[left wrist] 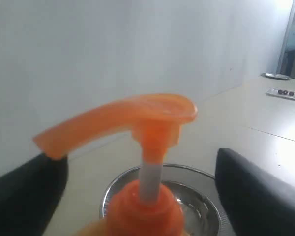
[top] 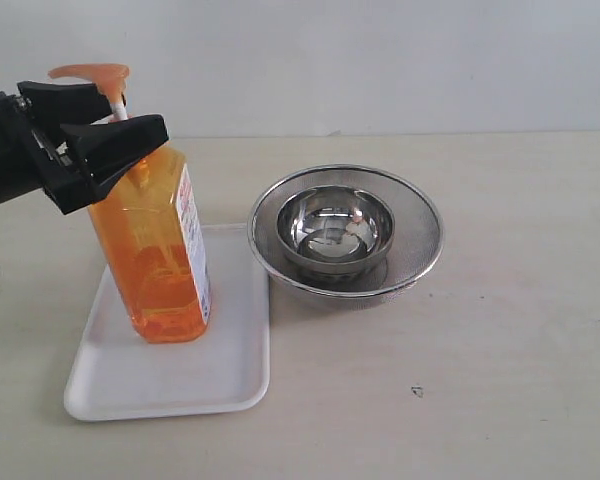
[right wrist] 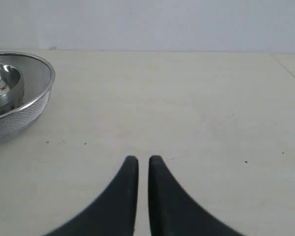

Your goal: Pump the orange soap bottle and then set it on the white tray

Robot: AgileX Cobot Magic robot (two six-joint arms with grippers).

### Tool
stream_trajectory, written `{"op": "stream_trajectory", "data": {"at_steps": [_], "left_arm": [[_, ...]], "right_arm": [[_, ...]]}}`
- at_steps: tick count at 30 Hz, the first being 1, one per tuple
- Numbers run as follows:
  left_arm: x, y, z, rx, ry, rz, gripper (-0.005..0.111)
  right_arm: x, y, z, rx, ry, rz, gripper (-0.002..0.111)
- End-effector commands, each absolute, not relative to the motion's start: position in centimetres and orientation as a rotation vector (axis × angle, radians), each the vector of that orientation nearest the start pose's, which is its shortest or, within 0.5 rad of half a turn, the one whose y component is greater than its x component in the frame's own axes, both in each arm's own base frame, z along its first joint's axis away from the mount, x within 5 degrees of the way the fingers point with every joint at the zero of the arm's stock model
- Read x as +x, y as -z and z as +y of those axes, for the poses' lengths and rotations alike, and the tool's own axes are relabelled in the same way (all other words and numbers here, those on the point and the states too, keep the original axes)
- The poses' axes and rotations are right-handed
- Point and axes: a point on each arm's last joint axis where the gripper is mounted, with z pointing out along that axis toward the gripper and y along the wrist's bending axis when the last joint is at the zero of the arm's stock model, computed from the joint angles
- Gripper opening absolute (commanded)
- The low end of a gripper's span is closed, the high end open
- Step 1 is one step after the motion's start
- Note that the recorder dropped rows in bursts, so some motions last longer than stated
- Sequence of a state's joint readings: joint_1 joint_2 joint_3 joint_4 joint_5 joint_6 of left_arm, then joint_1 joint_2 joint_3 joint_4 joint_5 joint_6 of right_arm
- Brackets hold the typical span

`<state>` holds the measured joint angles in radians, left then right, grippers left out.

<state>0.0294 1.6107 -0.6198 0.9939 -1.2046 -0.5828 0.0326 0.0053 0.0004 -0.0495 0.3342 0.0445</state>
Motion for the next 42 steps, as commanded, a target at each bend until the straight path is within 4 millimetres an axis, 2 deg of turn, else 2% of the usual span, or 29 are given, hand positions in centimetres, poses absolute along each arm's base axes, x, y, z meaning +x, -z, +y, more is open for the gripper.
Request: {"op": "stream_trajectory", "data": {"at_steps": [1,10,14,18,20,25,28,34,42], "left_arm": [[28.1,-22.9,-6.4,0.632,0.728,1.418,0.090],[27.8,-23.0,-6.4,0.646,0.743,1.424,0.091],[27.4,-23.8,-6.3,0.642,0.720,1.440,0.091],[26.4,-24.8,-6.6,0.720,0.717,1.448,0.091],[25.8,-25.2,-6.7,0.729,0.738,1.469,0.091],[25.4,-25.2,-6.3,0.721,0.668,1.617,0.091],[24.4,-25.5,-6.6,0.791,0.688,1.632,0.091],[22.4,-26.1,-6.6,0.765,0.706,1.644,0.091],[18.6,-26.6,-6.7,0.729,0.710,1.625,0.091]], "right_arm": [[5.4,-18.3,0.0,-0.022,0.002,1.814,0.005],[5.4,-18.3,0.0,-0.022,0.002,1.814,0.005],[5.4,-18.3,0.0,-0.022,0.002,1.814,0.005],[5.4,-18.3,0.0,-0.022,0.002,1.814,0.005],[5.4,-18.3,0.0,-0.022,0.002,1.814,0.005],[5.4,-18.3,0.0,-0.022,0.002,1.814,0.005],[5.4,-18.3,0.0,-0.022,0.002,1.814,0.005],[5.4,-18.3,0.0,-0.022,0.002,1.814,0.005],[5.4,-18.3,0.0,-0.022,0.002,1.814,0.005]]}}
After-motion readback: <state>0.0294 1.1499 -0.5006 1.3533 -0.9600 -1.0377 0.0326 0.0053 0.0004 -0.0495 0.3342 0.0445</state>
